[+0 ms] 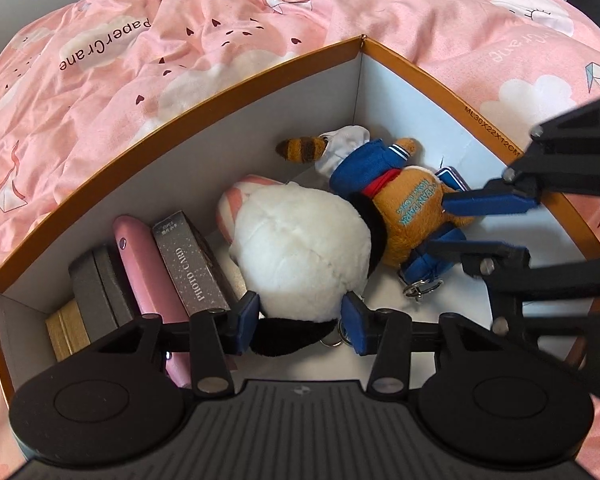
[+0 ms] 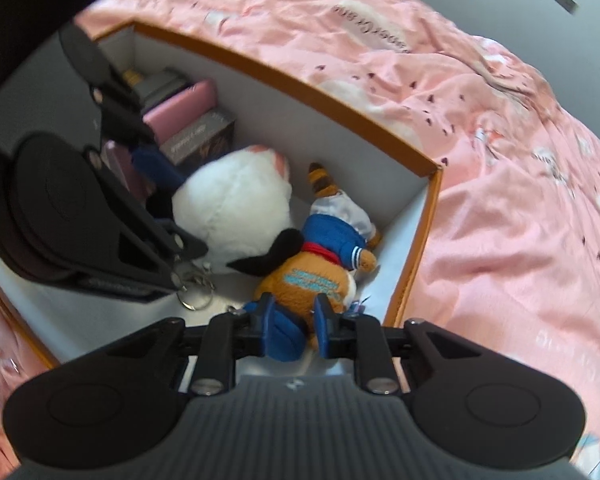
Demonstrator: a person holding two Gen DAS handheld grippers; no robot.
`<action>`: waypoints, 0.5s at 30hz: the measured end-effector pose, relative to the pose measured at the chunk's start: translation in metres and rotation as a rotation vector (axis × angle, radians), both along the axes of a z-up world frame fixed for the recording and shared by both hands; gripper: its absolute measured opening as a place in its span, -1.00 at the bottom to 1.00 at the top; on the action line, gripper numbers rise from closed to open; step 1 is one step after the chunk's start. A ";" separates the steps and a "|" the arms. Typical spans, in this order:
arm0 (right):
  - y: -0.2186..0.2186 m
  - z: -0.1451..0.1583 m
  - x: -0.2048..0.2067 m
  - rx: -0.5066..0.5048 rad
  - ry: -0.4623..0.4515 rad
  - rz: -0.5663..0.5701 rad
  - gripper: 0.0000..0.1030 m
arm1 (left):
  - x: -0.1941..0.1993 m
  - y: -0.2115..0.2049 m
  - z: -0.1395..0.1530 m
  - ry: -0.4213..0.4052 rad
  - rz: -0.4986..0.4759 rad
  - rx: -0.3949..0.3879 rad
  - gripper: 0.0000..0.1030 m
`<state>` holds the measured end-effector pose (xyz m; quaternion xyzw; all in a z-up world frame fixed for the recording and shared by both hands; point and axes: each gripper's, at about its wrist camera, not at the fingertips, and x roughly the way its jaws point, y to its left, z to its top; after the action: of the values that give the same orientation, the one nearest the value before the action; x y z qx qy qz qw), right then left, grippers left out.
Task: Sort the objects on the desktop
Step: 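Lower both plushes into the orange box and open both tools, then withdraw both tools and move them back to the pile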
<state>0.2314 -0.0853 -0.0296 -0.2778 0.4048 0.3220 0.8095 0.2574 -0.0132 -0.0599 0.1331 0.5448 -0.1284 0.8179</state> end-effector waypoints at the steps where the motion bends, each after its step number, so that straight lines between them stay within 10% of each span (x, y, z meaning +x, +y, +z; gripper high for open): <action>1: -0.002 0.003 -0.004 0.037 -0.003 -0.020 -0.55 | -0.003 -0.001 0.000 -0.006 -0.002 0.004 0.05; 15: -0.036 0.031 -0.088 0.315 -0.181 -0.274 -0.52 | -0.060 0.006 0.036 -0.125 0.015 -0.071 0.13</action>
<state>0.1434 -0.1216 0.0017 -0.1182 0.3094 0.2419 0.9120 0.1978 -0.0071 -0.0236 0.1076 0.4886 -0.1331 0.8555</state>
